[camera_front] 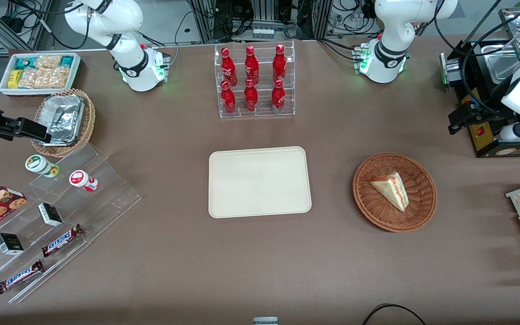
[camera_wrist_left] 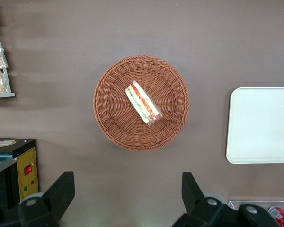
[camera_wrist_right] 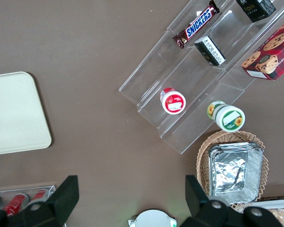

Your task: Place sandwich from basket to tray

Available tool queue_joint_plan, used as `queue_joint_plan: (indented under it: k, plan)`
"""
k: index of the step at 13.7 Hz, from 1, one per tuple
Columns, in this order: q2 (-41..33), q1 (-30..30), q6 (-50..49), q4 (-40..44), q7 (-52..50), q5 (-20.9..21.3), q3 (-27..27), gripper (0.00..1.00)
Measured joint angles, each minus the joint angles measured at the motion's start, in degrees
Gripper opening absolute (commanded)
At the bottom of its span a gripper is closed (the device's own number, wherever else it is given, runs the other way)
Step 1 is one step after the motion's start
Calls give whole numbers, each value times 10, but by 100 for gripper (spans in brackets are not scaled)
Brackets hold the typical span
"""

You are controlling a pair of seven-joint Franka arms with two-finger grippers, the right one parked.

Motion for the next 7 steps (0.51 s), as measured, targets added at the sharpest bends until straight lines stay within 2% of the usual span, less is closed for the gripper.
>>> queue_joint_plan:
  k: [7]
  plan:
    - [13, 1, 9, -1, 15, 0, 1, 100]
